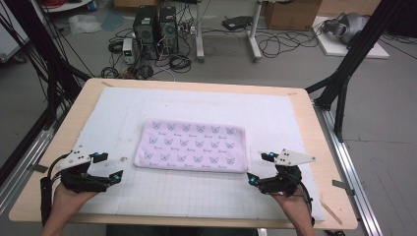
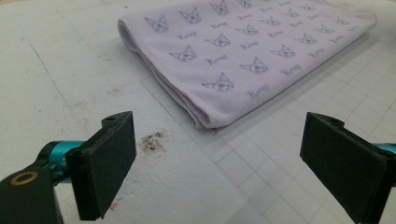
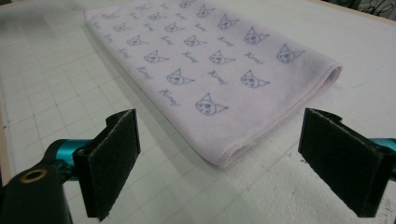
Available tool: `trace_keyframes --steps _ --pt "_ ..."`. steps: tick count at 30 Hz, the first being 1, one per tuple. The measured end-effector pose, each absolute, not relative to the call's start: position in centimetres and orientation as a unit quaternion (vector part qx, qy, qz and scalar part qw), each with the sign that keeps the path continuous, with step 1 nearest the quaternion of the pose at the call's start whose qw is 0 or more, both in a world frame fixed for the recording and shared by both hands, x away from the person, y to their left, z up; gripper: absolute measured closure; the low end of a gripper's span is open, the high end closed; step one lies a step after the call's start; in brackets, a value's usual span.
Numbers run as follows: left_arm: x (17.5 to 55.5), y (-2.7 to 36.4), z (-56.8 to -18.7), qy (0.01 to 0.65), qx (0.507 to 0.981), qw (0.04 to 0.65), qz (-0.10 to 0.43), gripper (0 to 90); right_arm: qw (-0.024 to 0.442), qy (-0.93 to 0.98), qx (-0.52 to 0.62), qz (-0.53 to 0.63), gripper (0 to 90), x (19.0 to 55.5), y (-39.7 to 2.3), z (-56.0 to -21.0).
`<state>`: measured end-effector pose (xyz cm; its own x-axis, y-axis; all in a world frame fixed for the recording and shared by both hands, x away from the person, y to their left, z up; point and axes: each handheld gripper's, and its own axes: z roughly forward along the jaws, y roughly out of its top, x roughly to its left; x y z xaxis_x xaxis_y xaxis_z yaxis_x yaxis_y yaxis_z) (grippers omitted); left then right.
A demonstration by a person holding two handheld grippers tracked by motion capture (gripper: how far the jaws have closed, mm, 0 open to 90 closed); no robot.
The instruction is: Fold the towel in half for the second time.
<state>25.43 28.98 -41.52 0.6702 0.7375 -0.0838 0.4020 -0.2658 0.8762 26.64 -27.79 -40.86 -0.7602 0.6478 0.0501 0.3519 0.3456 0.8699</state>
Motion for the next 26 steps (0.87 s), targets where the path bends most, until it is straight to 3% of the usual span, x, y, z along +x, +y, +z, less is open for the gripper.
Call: trace_keyframes --steps 26 --pt "24.7 29.0 -41.8 0.362 0.780 0.478 0.175 11.0 0.163 0.800 0.317 0.484 11.9 25.0 -29.5 -41.3"
